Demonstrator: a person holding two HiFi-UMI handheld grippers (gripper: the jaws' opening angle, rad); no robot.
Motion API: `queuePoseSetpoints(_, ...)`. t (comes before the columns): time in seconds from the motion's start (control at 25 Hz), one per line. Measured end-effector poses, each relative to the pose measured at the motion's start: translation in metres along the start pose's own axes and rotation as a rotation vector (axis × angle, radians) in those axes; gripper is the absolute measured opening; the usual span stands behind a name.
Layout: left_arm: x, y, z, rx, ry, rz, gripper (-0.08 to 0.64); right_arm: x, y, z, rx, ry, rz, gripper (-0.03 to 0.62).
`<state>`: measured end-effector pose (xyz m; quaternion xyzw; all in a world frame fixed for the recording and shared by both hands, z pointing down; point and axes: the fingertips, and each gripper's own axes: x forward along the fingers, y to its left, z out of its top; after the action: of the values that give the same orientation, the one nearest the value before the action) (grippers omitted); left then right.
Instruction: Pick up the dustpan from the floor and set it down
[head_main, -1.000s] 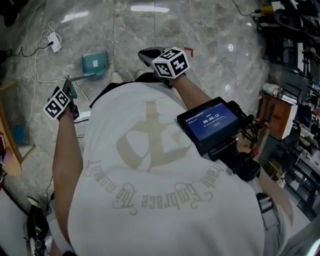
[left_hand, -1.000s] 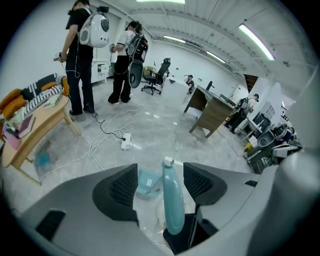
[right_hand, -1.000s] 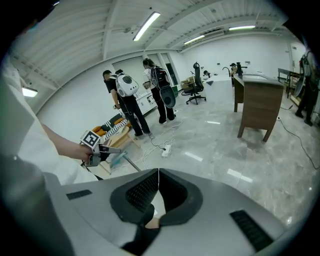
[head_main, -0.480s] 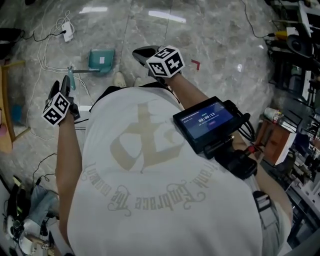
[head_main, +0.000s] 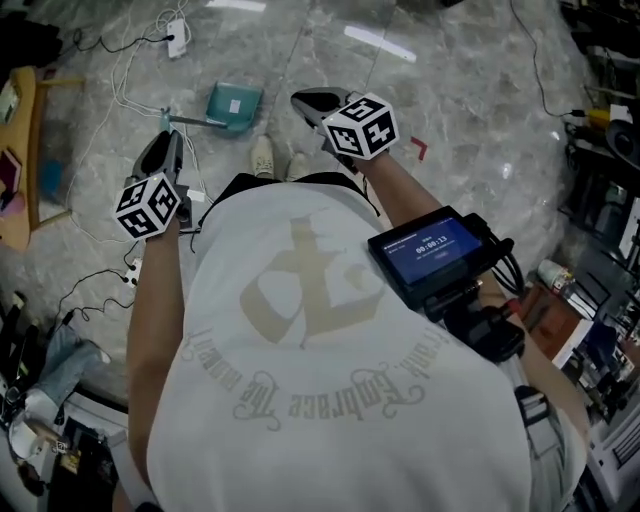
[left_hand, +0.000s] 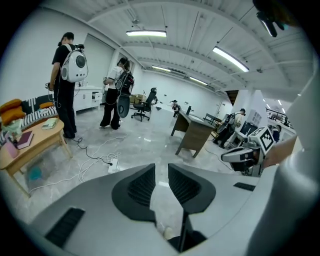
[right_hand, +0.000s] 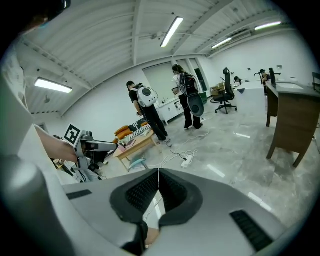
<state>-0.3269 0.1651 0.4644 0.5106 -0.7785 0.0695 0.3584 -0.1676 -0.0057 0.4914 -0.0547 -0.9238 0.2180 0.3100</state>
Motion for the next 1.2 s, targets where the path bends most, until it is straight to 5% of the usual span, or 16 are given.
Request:
queuePoseSetpoints(0.24, -0.014, -0.025, -0.002, 0.013, -0.025, -0.006, 0.015, 0.002, 0.015, 0.027, -0.073, -0.074, 0.062, 0.018)
queuePoseSetpoints(0.68, -0.036, -0.037, -0.028, -0.01, -0.023, -0.006, 0.012, 0.002, 0.046, 0.035, -0.164, -0.119, 0.171, 0.018)
queuePoseSetpoints(1.2, -0.016, -0.032, -0.034, 0.037, -0.001, -0.034, 0.012, -0.004, 0.035, 0.011, -0.131, -0.128, 0.142, 0.017)
